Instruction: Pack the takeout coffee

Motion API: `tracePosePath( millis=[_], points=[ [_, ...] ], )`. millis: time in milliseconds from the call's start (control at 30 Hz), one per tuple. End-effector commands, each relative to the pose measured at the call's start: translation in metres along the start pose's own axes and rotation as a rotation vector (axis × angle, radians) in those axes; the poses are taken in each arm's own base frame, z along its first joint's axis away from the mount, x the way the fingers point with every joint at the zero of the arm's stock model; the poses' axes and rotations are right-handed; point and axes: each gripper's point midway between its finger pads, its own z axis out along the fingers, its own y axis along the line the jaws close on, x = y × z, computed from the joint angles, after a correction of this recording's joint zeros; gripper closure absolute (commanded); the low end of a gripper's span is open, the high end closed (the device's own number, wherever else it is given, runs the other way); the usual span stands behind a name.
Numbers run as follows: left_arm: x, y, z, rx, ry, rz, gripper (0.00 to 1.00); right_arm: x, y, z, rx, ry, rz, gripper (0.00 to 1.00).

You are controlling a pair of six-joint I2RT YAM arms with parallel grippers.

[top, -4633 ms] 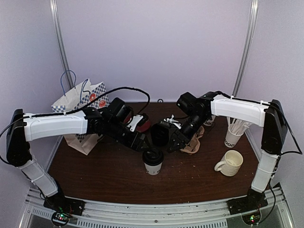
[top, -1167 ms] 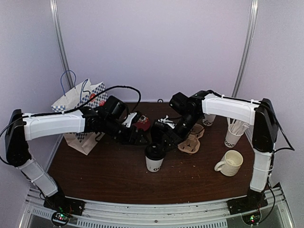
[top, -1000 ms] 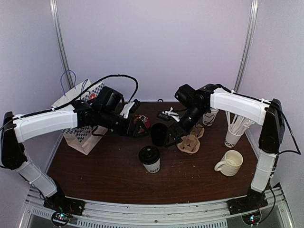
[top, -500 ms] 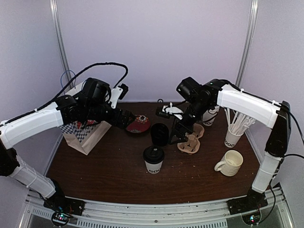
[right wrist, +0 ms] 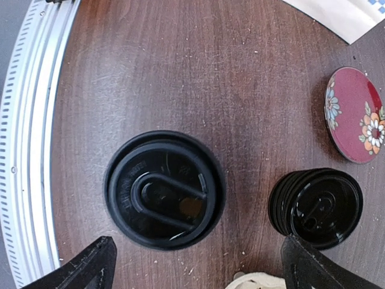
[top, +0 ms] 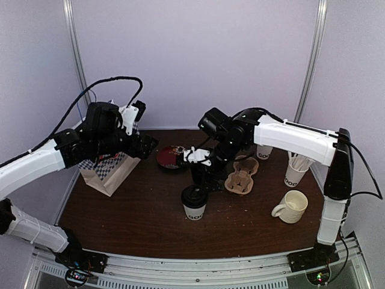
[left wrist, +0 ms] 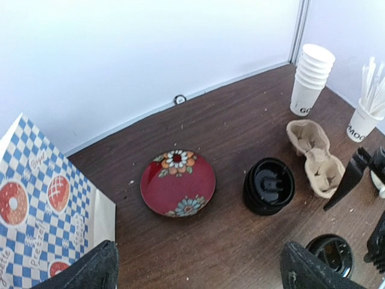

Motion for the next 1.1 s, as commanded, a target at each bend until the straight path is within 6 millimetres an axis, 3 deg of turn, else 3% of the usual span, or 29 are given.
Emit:
tracePosePath(
  millis=[0, 333, 1067],
  points=[
    [-0.003, 0.004, -0.012, -0.007, -0.099, 0.024, 0.03, -0.014, -0.002, 0.009, -0.020, 0.009, -0.008, 0.01],
    [0.004, 0.019, -0.006, -0.099, -0.021, 0.044, 0.02, -0.015, 0.015, 0.032, -0.094, 0.065, -0.025, 0.01],
    [0.010, 0.006, -0.003, -0.024, -0.013, 0.130, 0.03, 0.004, 0.027, 0.057, -0.106, 0.161, -0.039, 0.06]
  ],
)
